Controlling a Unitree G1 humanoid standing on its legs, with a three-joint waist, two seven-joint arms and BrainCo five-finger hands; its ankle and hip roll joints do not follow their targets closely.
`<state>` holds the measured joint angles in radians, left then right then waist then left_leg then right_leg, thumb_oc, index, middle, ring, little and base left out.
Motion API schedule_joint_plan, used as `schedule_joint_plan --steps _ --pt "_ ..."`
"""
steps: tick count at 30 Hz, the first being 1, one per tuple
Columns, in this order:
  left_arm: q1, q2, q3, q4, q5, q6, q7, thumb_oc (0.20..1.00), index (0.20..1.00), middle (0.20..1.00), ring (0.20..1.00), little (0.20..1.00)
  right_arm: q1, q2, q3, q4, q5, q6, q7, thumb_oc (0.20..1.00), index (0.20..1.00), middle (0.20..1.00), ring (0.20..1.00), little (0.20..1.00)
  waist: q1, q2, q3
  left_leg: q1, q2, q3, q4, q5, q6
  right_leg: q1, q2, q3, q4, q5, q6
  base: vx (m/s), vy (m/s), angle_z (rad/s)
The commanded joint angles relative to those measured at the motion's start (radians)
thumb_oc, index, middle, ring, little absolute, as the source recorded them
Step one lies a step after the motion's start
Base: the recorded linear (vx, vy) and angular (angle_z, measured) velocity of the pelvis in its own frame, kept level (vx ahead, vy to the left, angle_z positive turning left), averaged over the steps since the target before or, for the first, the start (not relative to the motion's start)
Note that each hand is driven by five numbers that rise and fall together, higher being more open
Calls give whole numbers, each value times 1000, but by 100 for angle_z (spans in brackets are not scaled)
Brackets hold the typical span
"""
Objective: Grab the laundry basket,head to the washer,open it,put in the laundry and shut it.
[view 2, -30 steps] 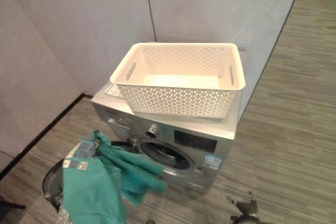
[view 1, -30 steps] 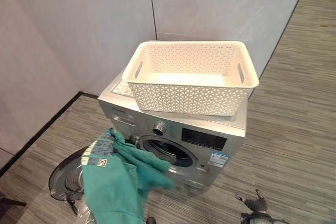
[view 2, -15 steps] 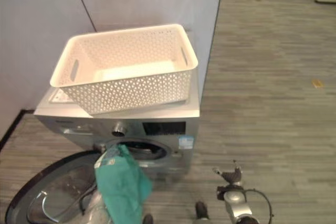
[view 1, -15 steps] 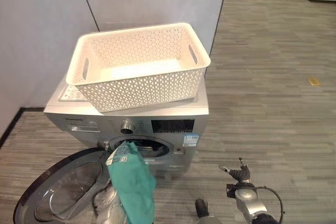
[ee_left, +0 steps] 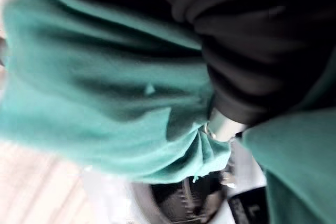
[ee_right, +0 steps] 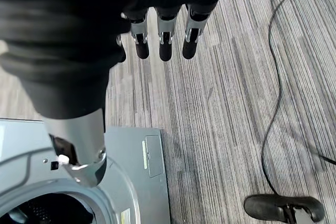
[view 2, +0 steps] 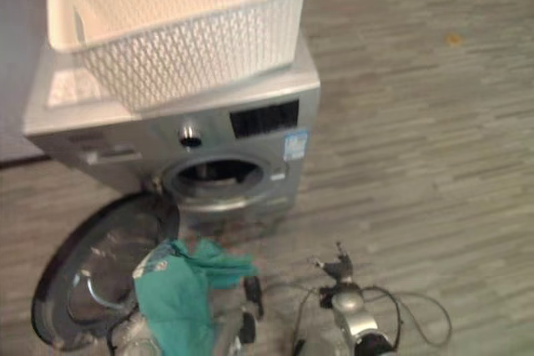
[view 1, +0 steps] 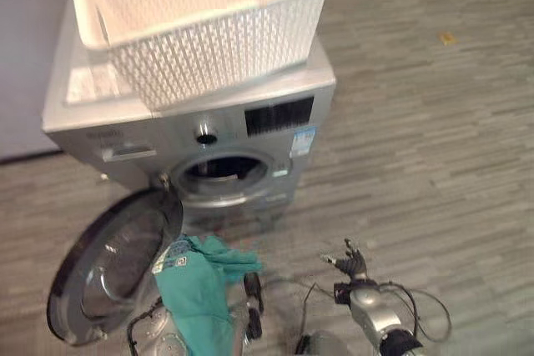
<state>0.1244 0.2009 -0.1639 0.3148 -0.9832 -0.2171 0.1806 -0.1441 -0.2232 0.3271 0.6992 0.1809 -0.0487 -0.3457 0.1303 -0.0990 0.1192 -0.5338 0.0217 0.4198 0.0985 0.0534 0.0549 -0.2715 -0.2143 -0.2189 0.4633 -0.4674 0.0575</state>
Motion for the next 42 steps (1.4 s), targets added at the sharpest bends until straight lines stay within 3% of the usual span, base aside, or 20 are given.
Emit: schedule_joint_plan --steps 1,4,10,18,21,28,34,37,39,41,42 --pt "-81 15 -43 -37 -16 -53 -8 200 200 200 200 200 26 -32 -24 -99 16 -40 1 1000 1000 1000 1000 1000 -29 -85 -24 -43 -60 -189 181 -183 20 290 -72 19 -426 467 87 -116 -142 5" --pt "-125 13 -68 -31 -7 -68 13 200 200 200 200 200 32 -56 -20 -153 1 -40 -4 1000 1000 1000 1000 1000 -44 -113 -14 -88 -58 -197 174 -157 0 288 -67 -9 -477 516 102 -45 -76 -6" --pt "-223 4 -94 -1 38 -77 48 200 200 200 200 200 31 -59 -1 -163 -6 -34 -10 1000 1000 1000 1000 1000 -72 -127 1 -124 -57 -203 166 -148 -8 260 -65 -27 -508 585 126 -23 -18 -2" --pt "-379 -33 -81 79 47 -101 113 200 200 200 200 200 12 -44 8 -160 25 -34 -27 1000 1000 1000 1000 1000 -114 -133 27 -170 -61 -211 183 -159 2 187 -65 -22 -486 611 132 -7 50 -3" --pt "-488 -54 -50 112 34 -131 168 200 200 200 200 200 2 -37 -2 -193 69 -44 -52 1000 1000 1000 1000 1000 -141 -163 51 -221 -56 -213 212 -188 13 147 -64 -14 -490 661 147 12 86 0" --pt "-702 -66 7 143 28 -198 266 200 200 200 200 200 -18 -32 -7 -275 123 -79 -77 1000 1000 1000 1000 1000 -173 -208 91 -312 -44 -218 269 -234 16 97 -52 -10 -501 708 161 28 46 0" --pt "-779 -45 41 140 26 -230 303 200 200 200 200 200 -45 -11 -3 -276 141 -97 -87 1000 1000 1000 1000 1000 -175 -223 113 -351 -33 -230 315 -285 30 90 -50 -9 -489 732 172 55 42 2" --pt "-784 -44 36 130 32 -223 314 200 200 200 200 200 -17 -16 -8 -312 156 -100 -78 1000 1000 1000 1000 1000 -192 -207 129 -299 -67 -246 288 -308 64 26 -51 49 -307 709 146 109 166 0" --pt "-782 -41 34 129 41 -222 321 200 200 200 200 200 -18 -20 0 -318 164 -107 -73 1000 1000 1000 1000 1000 -206 -188 140 -237 -80 -247 244 -317 77 -48 -13 50 -197 659 126 121 197 13" --pt "-806 -25 34 148 24 -221 322 200 200 200 200 200 -24 -23 32 -329 195 -124 -70 1000 1000 1000 1000 1000 -208 -118 230 -102 -37 -284 185 -291 77 -348 56 1 101 389 43 250 193 27" --pt "-804 -23 44 148 16 -221 320 200 200 200 200 200 -30 -22 40 -332 198 -125 -74 1000 1000 1000 1000 1000 -210 -112 248 -67 -26 -273 180 -296 78 -399 63 -40 96 372 33 268 55 -10"
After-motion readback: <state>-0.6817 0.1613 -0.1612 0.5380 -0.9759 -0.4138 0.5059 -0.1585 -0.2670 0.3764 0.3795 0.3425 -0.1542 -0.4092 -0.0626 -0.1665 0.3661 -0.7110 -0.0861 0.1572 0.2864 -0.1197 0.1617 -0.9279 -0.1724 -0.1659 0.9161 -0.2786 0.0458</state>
